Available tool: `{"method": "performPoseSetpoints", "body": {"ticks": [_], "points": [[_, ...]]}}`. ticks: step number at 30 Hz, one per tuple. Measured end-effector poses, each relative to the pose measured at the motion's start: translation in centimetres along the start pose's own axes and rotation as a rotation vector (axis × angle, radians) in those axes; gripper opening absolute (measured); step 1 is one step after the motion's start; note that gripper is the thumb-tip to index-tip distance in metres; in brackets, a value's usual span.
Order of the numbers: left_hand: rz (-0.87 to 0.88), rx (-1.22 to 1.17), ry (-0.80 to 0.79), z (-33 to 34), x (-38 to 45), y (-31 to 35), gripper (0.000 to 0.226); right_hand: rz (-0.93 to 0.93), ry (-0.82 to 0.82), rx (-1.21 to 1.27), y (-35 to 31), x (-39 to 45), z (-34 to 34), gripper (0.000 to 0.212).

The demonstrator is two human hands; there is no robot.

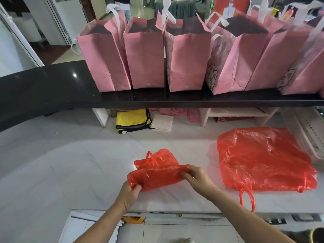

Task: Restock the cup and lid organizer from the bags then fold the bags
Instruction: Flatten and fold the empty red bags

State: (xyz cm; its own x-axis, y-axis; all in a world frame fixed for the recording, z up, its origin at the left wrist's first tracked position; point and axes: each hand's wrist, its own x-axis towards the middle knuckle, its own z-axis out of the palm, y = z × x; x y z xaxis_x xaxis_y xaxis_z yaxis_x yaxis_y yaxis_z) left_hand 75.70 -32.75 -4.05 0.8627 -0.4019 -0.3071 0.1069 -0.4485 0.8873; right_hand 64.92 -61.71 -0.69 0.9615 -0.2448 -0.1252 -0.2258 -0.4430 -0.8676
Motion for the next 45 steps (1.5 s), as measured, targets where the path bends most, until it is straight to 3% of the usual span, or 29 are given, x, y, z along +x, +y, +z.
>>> {"method": "performPoseSetpoints", "body": {"ticks": [6, 10, 15, 17, 21, 24, 26, 29, 33, 35, 37, 42, 45], "points": [[-0.011, 0.031, 0.029, 0.1, 0.2, 0.0, 0.016, 0.186, 0.18, 0.188, -0.3, 1.3, 2.0, 0.019], [0.008, 0.146, 0.084, 0.5, 0.0, 0.2, 0.02, 0.297, 0.217, 0.078, 1.3, 2.2, 3.2, 0.017], [-0.023, 0.22, 0.202, 1.0, 0.6, -0.5, 0.05, 0.395, 0.279, -0.015, 1.6, 2.7, 3.7, 0.025], [0.043, 0.34, 0.28, 1.4, 0.4, -0.6, 0.057, 0.423, 0.277, -0.034, 1.4, 2.9, 3.9, 0.025], [0.348, 0.74, 0.469, 2.6, 0.0, 0.7, 0.063, 0.462, 0.303, -0.141, 1.0, 3.0, 4.1, 0.034], [0.544, 0.847, 0.313, 4.2, 0.2, 2.2, 0.055, 0.466, 0.329, -0.196, 0.4, 2.9, 4.0, 0.038], [0.55, 0.955, 0.187, 5.3, 0.6, 2.6, 0.054, 0.465, 0.341, -0.234, 0.0, 2.8, 3.8, 0.04], [0.481, 1.082, 0.116, 6.3, 2.0, 1.9, 0.058, 0.358, 0.394, -0.311, -0.1, 2.7, 3.9, 0.043], [0.432, 1.123, 0.114, 6.9, 3.3, 0.6, 0.059, -0.19, 0.533, -0.474, 0.4, 2.7, 4.9, 0.041], [0.422, 1.13, 0.107, 7.2, 3.5, 0.3, 0.06, -0.373, 0.433, -0.517, 0.5, 3.1, 5.4, 0.037], [0.408, 1.136, 0.111, 7.4, 3.6, 0.0, 0.06, -0.426, 0.299, -0.567, 0.9, 3.5, 6.1, 0.039], [0.382, 1.106, 0.107, 7.9, 3.7, -0.8, 0.063, -0.185, -0.08, -0.694, 1.7, 4.0, 7.1, 0.069], [0.326, 1.074, 0.113, 8.1, 3.7, -1.3, 0.063, -0.146, -0.129, -0.742, 2.9, 4.1, 7.3, 0.072]]}}
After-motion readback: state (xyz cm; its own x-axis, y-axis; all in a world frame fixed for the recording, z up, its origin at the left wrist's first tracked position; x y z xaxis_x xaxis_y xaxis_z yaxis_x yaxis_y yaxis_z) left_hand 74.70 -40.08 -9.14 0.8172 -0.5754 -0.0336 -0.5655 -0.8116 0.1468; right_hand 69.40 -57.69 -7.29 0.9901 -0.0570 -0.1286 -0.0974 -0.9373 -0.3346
